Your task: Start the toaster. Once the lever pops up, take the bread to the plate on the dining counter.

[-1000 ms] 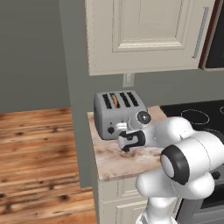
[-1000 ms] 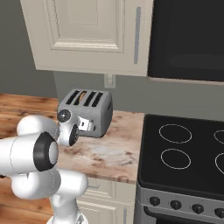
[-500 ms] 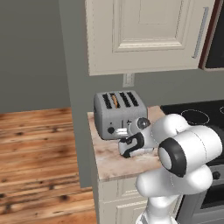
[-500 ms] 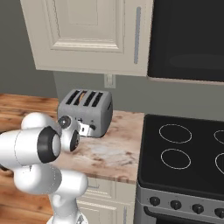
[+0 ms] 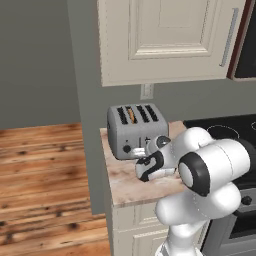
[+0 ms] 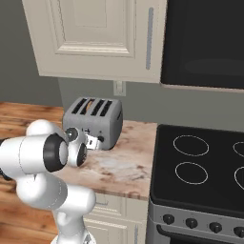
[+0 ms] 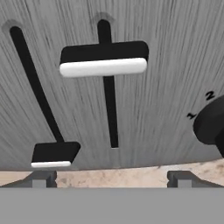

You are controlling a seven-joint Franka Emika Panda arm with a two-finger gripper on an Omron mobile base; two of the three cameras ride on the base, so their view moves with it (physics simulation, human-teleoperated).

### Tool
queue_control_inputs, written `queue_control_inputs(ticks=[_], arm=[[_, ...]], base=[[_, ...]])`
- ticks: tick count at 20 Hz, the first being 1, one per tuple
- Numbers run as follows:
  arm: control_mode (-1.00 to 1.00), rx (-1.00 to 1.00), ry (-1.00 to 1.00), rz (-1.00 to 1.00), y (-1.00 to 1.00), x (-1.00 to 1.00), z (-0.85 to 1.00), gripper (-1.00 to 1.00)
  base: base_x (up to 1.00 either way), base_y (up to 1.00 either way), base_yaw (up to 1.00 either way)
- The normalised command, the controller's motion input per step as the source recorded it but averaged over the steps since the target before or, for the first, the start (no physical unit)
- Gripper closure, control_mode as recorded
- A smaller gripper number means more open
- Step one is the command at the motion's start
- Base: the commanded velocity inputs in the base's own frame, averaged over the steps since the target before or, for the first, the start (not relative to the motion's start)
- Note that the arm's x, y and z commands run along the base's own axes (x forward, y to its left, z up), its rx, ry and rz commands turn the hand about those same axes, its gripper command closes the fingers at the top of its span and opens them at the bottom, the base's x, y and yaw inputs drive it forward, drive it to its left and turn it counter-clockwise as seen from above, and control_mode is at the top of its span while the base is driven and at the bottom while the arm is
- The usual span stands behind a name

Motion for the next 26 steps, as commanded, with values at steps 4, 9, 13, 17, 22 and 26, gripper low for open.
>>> queue_control_inputs(ticks=[4, 9, 13, 17, 22, 26], arm=[[-1.00, 0.00, -0.01, 0.00, 0.00, -0.09, 0.02, -1.00], [-1.00, 0.00, -0.08, 0.00, 0.09, -0.21, 0.27, -1.00], [-1.00, 0.00, -0.14, 0.00, 0.22, -0.25, 0.50, -1.00], [-1.00, 0.00, -0.20, 0.00, 0.25, -0.20, 0.48, -1.00], [-1.00, 0.00, -0.21, 0.00, 0.08, -0.02, 0.20, -1.00], [-1.00, 0.00, -0.14, 0.00, -0.01, 0.00, 0.07, -1.00]], base=[[0.00, 0.00, 0.00], [0.00, 0.00, 0.00], [0.00, 0.00, 0.00], [0.00, 0.00, 0.00], [0.00, 0.00, 0.00], [0.00, 0.00, 0.00]])
